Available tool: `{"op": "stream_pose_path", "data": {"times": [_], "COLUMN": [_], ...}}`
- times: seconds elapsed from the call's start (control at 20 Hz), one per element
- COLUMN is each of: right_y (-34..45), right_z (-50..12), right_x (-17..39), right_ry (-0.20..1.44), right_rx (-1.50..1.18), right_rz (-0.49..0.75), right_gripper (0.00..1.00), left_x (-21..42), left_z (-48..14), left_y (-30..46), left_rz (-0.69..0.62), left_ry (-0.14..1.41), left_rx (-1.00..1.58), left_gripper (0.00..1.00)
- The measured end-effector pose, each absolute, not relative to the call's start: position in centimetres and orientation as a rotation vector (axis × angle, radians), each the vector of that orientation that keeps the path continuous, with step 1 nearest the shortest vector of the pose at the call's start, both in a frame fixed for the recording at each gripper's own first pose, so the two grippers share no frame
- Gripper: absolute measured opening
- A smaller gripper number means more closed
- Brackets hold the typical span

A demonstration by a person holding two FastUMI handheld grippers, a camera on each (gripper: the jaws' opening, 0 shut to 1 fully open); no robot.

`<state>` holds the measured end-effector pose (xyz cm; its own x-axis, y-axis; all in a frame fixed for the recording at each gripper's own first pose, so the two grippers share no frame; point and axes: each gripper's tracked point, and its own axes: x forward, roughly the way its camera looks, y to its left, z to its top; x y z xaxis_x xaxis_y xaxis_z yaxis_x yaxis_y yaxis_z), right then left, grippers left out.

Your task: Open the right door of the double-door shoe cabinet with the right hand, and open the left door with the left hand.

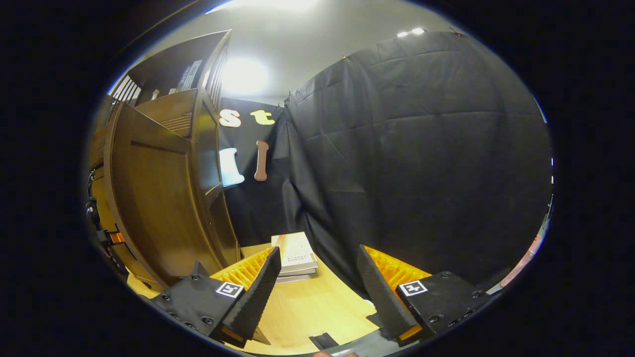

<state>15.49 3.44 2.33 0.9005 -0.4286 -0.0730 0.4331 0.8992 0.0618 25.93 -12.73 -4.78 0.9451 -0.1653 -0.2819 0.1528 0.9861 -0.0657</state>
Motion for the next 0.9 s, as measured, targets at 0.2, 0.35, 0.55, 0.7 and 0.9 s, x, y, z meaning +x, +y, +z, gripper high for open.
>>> {"op": "stream_pose_path", "data": {"times": [0.2,0.35,0.55,0.7,0.9], "right_y": [3.2,2.8,2.4,2.7,3.0], "right_z": [2.2,2.0,1.7,1.5,1.3], "right_x": [15.6,15.5,15.7,15.9,16.4], "right_ry": [0.056,0.057,0.061,0.061,0.068], "right_rx": [0.086,0.096,0.123,0.144,0.127], "right_rz": [-0.439,-0.438,-0.425,-0.392,-0.338], "right_gripper": [0.98,0.98,0.98,0.98,0.98], "left_x": [26.7,26.1,25.8,25.4,25.7], "left_z": [-4.7,-4.7,-4.6,-4.7,-4.6], "left_y": [-13.0,-12.7,-12.4,-12.3,-12.1], "left_rz": [-0.137,-0.140,-0.131,-0.127,-0.101], "left_ry": [0.264,0.272,0.274,0.276,0.260], "left_rx": [0.034,0.026,0.026,0.028,0.037], "left_gripper": [0.21,0.13,0.13,0.17,0.15]}}
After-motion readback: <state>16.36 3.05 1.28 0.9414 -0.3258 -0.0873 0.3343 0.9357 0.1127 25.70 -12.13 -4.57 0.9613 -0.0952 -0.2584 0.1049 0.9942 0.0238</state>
